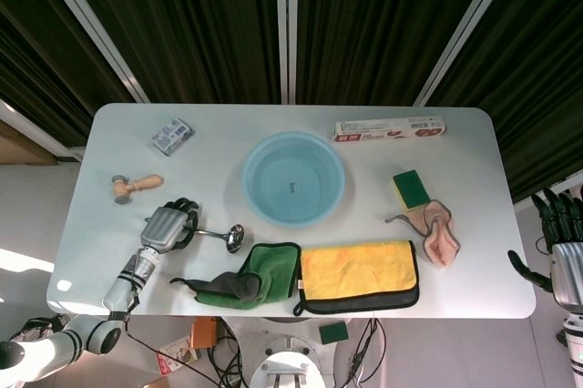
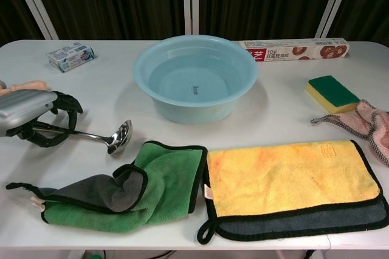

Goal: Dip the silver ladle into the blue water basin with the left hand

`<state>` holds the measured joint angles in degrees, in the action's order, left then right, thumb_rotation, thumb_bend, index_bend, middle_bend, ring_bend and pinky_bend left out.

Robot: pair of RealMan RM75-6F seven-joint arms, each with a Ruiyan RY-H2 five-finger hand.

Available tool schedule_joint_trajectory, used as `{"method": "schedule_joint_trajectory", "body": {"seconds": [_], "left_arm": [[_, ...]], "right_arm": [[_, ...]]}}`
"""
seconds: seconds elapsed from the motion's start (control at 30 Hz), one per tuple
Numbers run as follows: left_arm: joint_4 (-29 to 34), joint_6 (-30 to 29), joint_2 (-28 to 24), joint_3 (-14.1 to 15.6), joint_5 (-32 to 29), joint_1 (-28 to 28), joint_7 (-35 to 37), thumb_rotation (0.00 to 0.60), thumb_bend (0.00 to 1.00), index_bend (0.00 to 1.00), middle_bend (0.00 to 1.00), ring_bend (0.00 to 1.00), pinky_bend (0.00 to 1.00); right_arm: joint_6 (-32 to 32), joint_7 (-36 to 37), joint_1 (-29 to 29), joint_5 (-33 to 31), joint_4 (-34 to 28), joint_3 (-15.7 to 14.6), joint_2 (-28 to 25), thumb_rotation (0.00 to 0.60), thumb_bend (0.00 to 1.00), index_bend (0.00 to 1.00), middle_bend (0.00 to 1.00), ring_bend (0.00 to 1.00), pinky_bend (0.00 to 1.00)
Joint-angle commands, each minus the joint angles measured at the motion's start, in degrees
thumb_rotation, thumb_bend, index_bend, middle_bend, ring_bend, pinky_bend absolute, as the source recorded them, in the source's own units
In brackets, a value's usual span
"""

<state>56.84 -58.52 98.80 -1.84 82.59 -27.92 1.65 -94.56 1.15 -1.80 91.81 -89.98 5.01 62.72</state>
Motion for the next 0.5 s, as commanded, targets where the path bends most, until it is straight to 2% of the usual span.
{"method": "schedule_joint_trajectory", "body": {"seconds": [0.03, 0.3, 0.5], "left_arm": [[-0.2, -0.4, 0.2, -0.1, 0.0, 0.1, 0.0, 0.6, 0.38, 0.65, 0.26, 0.18, 0.31], [1.3, -1.9, -0.5, -0.4, 0.2, 0.3, 1.8, 0.6, 0.38, 0.69, 0.3, 0.2, 0.34], [4.5, -3.4, -2.7, -0.6, 1.1, 0.5, 7.1, 0.6, 0.4, 0.75, 0.44, 0.35, 0.49]], "right_arm": [[-0.1, 0.0, 0.0, 0.1, 0.0, 0.0, 0.0, 0.6, 0.22, 0.0, 0.0, 0.0, 0.0], [-0.2, 0.1, 0.1, 0.0, 0.0, 0.1, -0.1, 0.6, 0.22, 0.0, 0.0, 0.0, 0.0], [0.2, 0.7, 0.0, -0.2, 0.2, 0.0, -0.2, 0.6, 0.22, 0.0, 0.0, 0.0, 0.0]]}}
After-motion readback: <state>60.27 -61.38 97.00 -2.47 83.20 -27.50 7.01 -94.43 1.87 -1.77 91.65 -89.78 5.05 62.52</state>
